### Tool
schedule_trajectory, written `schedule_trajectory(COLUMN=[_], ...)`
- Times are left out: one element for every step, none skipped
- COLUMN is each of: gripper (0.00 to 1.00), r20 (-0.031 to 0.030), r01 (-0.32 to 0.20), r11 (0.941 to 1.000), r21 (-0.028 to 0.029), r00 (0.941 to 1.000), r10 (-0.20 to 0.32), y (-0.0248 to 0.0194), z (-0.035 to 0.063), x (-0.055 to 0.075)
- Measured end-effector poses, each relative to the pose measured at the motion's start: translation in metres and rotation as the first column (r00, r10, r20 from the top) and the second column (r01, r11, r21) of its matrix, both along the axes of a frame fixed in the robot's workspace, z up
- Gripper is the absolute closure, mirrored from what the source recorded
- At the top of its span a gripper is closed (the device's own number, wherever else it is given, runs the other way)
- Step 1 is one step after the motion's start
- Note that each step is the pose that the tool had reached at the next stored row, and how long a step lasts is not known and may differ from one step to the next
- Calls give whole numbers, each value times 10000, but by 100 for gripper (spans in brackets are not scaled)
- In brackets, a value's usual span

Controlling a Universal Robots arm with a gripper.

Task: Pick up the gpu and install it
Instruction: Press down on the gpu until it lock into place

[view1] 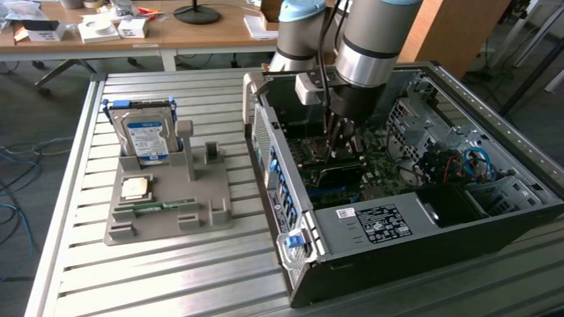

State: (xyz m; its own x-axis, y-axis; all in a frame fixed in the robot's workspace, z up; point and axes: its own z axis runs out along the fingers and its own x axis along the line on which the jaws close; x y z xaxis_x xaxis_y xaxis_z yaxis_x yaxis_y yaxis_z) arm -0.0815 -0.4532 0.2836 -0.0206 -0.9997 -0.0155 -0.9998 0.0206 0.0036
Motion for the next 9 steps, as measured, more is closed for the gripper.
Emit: schedule_trajectory(gripper=[89,89,89,89,89,89,89,89,89], r20=[0,0,0,0,0,-1,-1,-1,1], r01=[0,0,0,0,0,0,0,0,0], r11=[10000,10000,10000,10000,10000,10000,10000,10000,10000], r21=[-1,0,0,-1,-2,-3,-2,-3,1], r00=[10000,10000,10000,10000,10000,10000,10000,10000,10000], r10=[0,0,0,0,0,0,0,0,0], y=[0,0,0,0,0,0,0,0,0], z=[-10,-20,-30,-39,-43,-43,-43,-43,-52], x=[0,0,0,0,0,0,0,0,0])
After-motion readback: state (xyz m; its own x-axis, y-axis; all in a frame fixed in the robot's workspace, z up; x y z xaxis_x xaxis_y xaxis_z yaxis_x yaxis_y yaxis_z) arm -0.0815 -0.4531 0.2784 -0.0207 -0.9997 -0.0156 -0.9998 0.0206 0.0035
